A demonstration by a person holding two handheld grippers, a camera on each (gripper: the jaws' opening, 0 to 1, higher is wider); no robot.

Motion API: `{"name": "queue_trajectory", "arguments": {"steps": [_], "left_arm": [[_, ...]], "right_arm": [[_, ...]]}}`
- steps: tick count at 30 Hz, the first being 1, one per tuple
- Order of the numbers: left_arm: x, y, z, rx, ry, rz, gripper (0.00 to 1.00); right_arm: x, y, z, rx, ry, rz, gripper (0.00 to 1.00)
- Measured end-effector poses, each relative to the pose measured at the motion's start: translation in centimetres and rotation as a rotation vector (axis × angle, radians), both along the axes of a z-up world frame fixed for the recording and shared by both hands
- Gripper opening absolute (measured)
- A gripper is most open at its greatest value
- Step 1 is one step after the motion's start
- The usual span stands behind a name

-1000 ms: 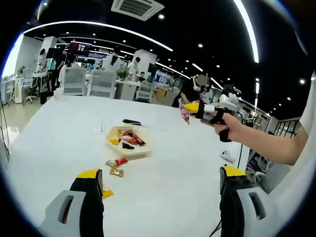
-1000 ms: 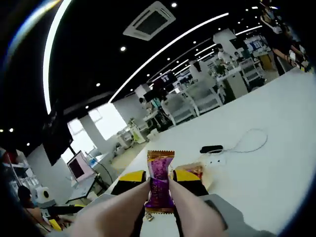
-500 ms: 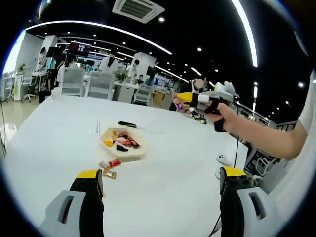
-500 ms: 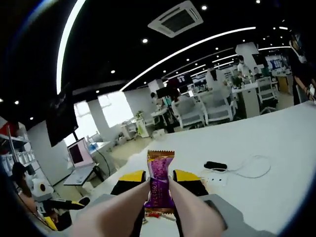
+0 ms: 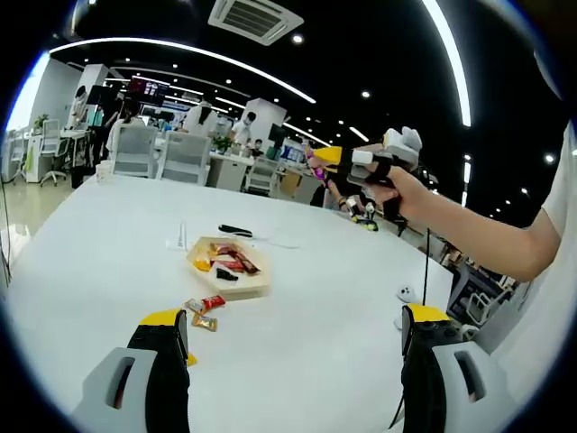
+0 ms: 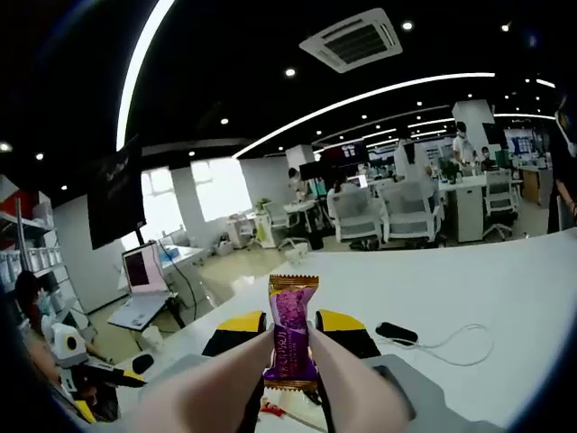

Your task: Place the target food into the container with the food tongs after gripping and lifting it, then release it inside without dropping or visibly crushing the food.

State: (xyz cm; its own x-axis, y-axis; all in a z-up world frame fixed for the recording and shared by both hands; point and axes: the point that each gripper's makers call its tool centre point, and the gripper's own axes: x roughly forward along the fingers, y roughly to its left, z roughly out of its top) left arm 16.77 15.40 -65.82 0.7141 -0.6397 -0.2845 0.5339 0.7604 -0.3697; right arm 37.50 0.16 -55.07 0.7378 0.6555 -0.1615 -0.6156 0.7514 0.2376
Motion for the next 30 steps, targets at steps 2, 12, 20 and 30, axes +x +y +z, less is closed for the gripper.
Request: {"name": "queue_trajectory", "arguments": {"steps": [2, 12, 20, 30], "left_arm": [[0.5, 0.2, 0.5, -0.029, -0.008, 0.015, 0.99], [1.4, 0.5, 0.4, -0.025, -0.013, 0.004, 0.99], [2.7, 0.2, 0.1, -0.033, -0.010, -0.011, 0.99], [3.9, 0.5, -0.3, -0.029, 0.003, -0.015, 0.99]], "right_arm": [[0.3, 0.1, 0.0, -0.012, -0.009, -0.003, 0.20], [1.5, 0.4, -1.9, -0.042, 0.029, -0.015, 0.21], [2.3, 0.5, -2.7, -0.023, 0.050, -0.037, 0.21], [3.3, 1.0, -3.8, 0.000, 0.065, -0.065, 0.21]]}}
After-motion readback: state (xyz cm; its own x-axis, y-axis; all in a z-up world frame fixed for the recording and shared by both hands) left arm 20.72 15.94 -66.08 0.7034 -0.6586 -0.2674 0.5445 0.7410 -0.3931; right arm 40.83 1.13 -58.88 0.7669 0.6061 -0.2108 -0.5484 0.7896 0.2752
